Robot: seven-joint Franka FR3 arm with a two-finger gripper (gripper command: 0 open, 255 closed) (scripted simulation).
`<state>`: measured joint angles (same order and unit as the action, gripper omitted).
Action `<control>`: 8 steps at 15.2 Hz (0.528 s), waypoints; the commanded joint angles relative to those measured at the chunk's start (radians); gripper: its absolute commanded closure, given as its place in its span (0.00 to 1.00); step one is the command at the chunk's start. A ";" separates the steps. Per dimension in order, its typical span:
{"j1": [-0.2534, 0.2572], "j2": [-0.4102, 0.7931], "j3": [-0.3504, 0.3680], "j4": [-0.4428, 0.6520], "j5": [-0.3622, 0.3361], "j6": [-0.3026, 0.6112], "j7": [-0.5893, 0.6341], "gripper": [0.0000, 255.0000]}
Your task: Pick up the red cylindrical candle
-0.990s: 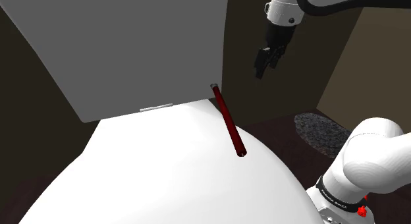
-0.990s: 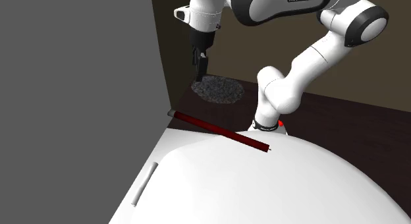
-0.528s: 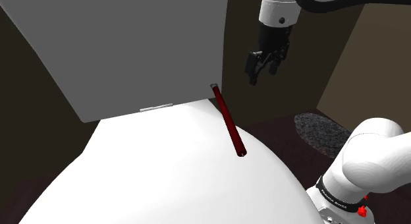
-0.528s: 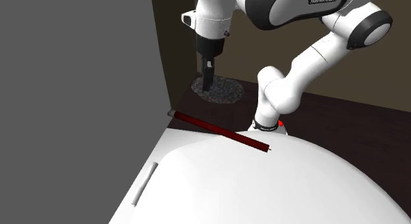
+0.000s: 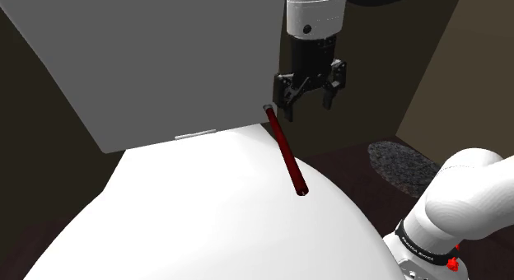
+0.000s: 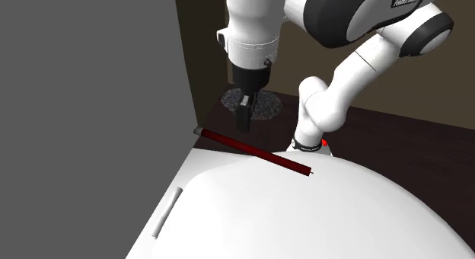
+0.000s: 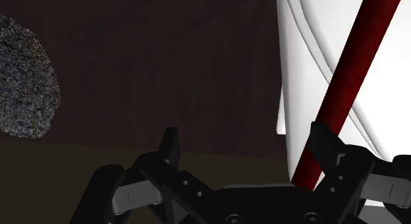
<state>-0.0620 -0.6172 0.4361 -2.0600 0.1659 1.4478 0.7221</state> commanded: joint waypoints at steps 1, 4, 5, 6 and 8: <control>-0.020 0.049 0.057 0.059 0.025 -0.028 0.119 0.00; -0.054 0.149 0.150 0.166 0.047 -0.060 0.297 0.00; -0.066 0.185 0.181 0.203 0.050 -0.069 0.355 0.00; -0.064 0.180 0.181 0.186 0.052 -0.056 0.353 0.00; -0.061 0.171 0.182 0.152 0.057 -0.030 0.350 0.00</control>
<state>-0.1225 -0.4464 0.6134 -1.8972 0.2197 1.4068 1.0643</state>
